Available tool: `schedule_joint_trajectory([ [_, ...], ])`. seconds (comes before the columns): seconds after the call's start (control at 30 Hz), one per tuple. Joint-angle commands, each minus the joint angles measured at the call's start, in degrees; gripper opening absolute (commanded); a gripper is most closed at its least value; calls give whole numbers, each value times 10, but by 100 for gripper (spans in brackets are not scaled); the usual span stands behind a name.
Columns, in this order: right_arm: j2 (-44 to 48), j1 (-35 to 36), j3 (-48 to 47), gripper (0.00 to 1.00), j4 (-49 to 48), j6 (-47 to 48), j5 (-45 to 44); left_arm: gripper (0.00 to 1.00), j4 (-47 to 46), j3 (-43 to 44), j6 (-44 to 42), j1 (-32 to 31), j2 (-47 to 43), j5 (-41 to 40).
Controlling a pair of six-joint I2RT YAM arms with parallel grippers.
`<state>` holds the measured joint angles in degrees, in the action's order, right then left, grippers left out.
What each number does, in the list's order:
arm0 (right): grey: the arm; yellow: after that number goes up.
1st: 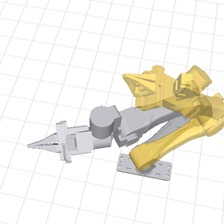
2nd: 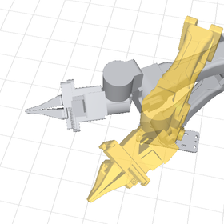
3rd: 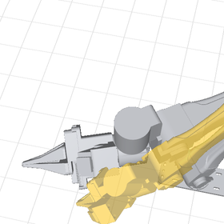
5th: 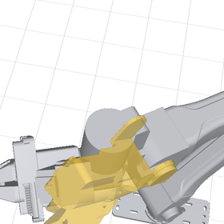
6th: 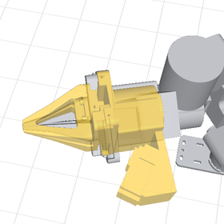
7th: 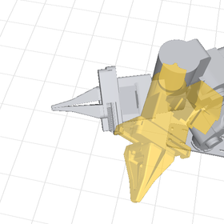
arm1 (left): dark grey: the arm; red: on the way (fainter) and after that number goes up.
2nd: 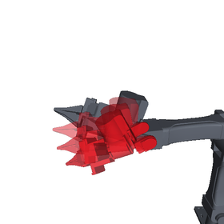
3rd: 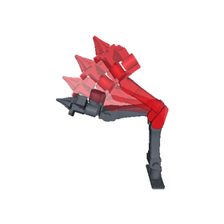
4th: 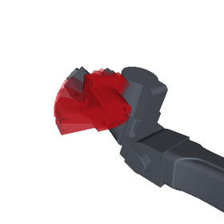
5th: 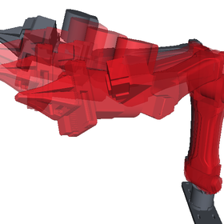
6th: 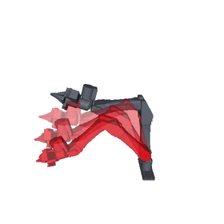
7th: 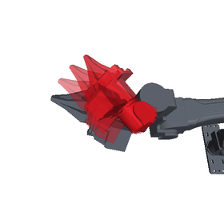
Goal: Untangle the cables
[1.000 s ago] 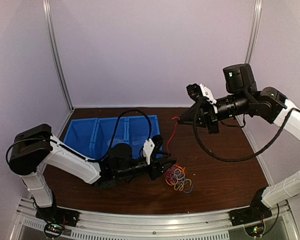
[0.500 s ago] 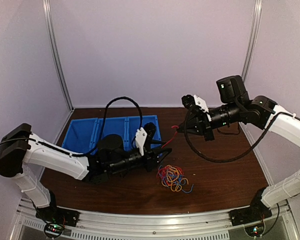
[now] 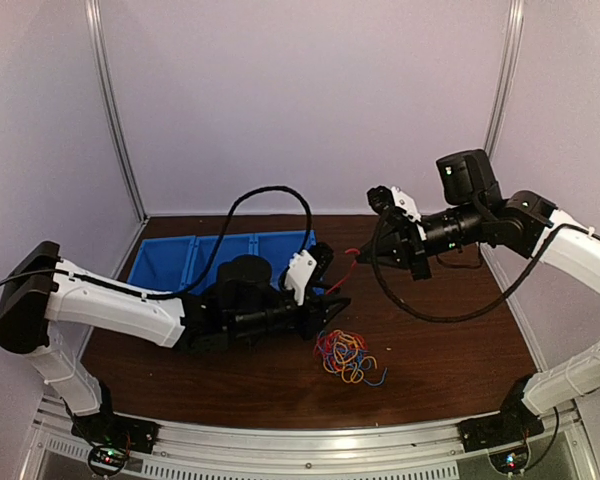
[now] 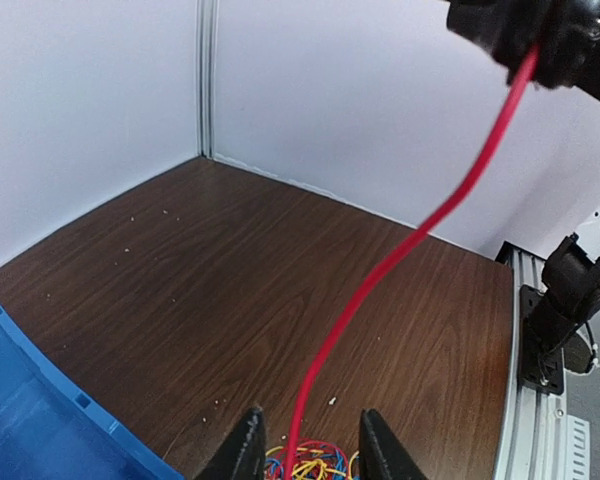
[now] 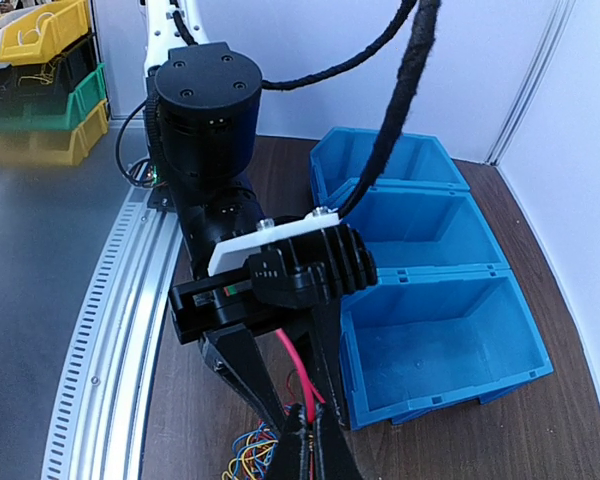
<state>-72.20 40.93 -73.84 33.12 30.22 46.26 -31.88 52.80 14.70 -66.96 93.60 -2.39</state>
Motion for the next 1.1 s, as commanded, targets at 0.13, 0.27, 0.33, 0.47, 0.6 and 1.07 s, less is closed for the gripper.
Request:
schedule_joint_trajectory([
  [0.13,17,-5,-18,0,7,5,10,30,153,35,13,0,-70,-21],
  [0.27,13,-6,-22,0,7,5,11,27,188,40,9,0,-82,-39],
  [0.33,11,-6,-23,0,7,5,11,24,190,39,7,1,-83,-35],
  [0.47,8,-6,-24,0,4,3,13,17,189,40,5,1,-77,-31],
  [0.6,7,-7,-24,0,4,1,17,14,186,44,3,1,-70,-31],
  [1.07,13,-23,33,30,-31,-1,5,0,183,69,-13,2,-65,-39],
])
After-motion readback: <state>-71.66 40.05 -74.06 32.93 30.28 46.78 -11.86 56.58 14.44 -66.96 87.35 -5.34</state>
